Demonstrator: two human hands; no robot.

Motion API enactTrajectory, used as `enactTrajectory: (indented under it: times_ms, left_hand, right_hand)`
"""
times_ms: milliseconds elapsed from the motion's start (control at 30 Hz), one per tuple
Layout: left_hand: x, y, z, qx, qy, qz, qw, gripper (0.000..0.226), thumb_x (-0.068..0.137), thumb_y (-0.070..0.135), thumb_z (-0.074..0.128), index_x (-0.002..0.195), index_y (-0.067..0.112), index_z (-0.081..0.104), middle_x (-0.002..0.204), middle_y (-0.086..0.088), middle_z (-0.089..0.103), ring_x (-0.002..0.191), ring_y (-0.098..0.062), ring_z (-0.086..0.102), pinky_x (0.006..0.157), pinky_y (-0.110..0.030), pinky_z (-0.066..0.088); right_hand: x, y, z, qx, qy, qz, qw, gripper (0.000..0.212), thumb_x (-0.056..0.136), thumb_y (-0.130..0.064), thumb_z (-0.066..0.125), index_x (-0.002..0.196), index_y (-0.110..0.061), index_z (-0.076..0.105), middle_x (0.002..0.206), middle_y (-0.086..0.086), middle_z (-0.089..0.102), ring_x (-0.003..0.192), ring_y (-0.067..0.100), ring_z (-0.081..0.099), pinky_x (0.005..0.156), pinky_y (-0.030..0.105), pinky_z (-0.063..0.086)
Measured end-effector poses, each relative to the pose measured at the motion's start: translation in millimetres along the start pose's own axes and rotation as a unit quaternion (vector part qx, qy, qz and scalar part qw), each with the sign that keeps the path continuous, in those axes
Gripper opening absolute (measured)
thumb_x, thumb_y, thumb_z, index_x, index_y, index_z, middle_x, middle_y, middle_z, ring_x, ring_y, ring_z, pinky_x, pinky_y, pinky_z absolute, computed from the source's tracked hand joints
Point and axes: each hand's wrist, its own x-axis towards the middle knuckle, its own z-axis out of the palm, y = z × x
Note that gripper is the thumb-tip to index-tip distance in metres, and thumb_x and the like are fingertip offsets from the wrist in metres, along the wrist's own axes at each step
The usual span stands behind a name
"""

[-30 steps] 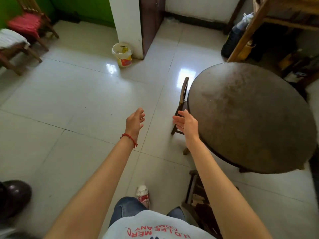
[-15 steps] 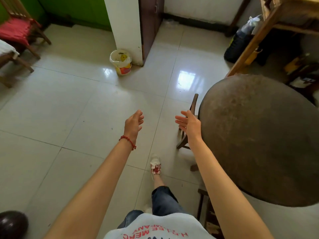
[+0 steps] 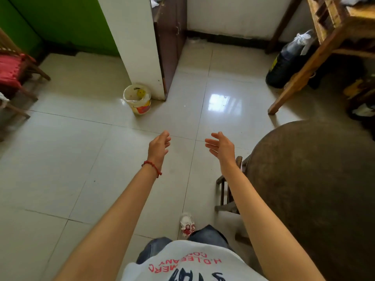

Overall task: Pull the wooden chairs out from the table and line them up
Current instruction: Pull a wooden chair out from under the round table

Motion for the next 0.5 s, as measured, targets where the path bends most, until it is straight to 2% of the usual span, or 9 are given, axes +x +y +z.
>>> enactTrajectory:
  times_ms: [200, 300, 500]
  left_hand:
    - [58.0, 43.5, 35.7, 0.021, -0.034, -0.003, 0.999, 0.04, 0.093, 0.034, 0.039, 0.119, 0.007, 0.054, 0.126, -0.012, 0.055, 0.116, -0.024, 0.05, 0.097, -0.038, 0.038]
    - [85.1, 60.9, 61.8, 0.043, -0.065, 0.004, 0.997, 0.04, 0.094, 0.034, 0.038, 0.119, 0.007, 0.054, 0.122, -0.011, 0.055, 0.119, -0.027, 0.05, 0.098, -0.038, 0.038]
    - [138.0, 89.9, 125.1, 0.112, -0.163, 0.022, 0.98, 0.046, 0.095, 0.035, 0.037, 0.126, 0.003, 0.05, 0.13, -0.015, 0.053, 0.121, -0.028, 0.048, 0.1, -0.039, 0.038]
  right_hand:
    - [52.4, -28.9, -0.3, 0.019, 0.027, 0.008, 0.999, 0.038, 0.098, -0.032, 0.031, 0.113, -0.009, 0.056, 0.106, 0.012, 0.064, 0.105, 0.028, 0.059, 0.095, 0.037, 0.044]
    - [75.2, -38.6, -8.7, 0.029, 0.06, 0.008, 0.998, 0.041, 0.098, -0.033, 0.03, 0.117, -0.007, 0.055, 0.111, 0.014, 0.063, 0.104, 0.026, 0.059, 0.094, 0.036, 0.044]
    - [120.2, -50.5, -29.6, 0.077, 0.152, 0.001, 0.985, 0.04, 0.098, -0.034, 0.03, 0.115, -0.008, 0.056, 0.108, 0.012, 0.064, 0.098, 0.022, 0.061, 0.088, 0.032, 0.045]
